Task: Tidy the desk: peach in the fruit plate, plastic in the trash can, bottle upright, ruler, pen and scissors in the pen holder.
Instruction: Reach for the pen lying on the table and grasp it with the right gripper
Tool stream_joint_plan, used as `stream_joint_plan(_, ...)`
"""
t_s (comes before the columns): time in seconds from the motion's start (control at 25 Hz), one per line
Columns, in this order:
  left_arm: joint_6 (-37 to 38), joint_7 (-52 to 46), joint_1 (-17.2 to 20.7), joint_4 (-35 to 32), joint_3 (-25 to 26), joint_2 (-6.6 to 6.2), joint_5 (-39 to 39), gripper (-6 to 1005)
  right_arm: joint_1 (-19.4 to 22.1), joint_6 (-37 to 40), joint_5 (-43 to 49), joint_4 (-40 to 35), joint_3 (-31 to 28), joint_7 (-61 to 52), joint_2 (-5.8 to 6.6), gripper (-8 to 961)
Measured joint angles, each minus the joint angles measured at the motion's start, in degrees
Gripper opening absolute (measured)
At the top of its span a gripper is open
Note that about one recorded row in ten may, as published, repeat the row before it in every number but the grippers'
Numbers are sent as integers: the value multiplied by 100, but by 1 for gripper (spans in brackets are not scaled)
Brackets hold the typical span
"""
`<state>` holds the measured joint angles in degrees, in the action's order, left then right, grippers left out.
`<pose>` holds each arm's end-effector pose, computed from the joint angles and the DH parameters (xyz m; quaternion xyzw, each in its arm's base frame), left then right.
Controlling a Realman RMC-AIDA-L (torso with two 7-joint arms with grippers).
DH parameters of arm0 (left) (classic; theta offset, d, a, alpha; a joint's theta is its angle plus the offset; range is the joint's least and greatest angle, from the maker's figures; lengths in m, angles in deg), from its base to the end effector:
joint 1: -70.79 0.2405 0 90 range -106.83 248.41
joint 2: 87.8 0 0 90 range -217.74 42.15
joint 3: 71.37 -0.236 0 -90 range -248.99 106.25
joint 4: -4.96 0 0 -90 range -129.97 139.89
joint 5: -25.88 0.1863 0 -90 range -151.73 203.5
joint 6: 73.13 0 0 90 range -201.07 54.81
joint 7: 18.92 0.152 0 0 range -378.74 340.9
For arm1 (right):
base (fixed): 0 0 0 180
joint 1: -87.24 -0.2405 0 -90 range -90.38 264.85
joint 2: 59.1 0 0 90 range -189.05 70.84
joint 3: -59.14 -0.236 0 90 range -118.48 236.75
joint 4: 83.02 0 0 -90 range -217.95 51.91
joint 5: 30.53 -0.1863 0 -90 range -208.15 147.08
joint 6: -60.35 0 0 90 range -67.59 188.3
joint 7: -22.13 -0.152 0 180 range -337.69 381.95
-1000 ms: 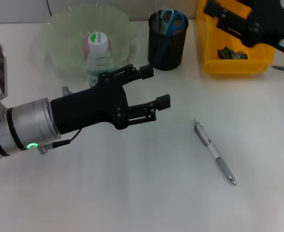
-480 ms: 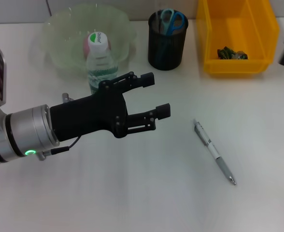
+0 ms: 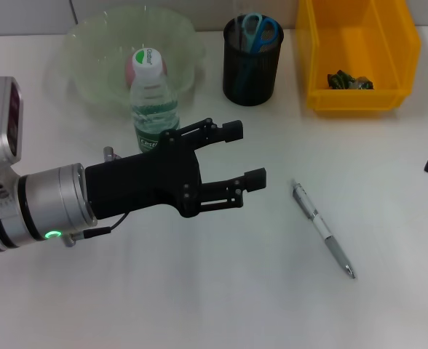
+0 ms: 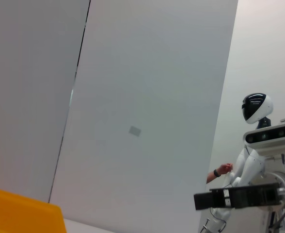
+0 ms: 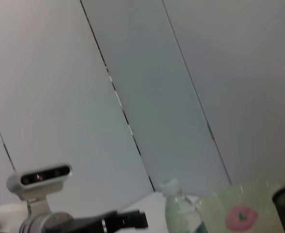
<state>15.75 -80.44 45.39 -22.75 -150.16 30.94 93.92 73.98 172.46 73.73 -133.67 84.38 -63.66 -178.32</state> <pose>-0.1804 0.2662 -0.0385 -0.9033 -0.1273 -0.4035 0.0712 0.2627 0.2228 0.0829 -0.8699 0.2593 0.3789 0.1803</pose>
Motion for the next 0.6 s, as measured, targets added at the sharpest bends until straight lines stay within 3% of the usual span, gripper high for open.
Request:
stream_joint_plan(0.32, -20, -8, -15, -10, -5, -8, 0, 831, -182, -221, 444, -376, 30, -714, 17, 591)
stream_joint_plan(0.6, -29, -9, -24, -31, -5, -17, 6, 831, -817, -294, 1584, -1393, 31, -2028, 25, 591)
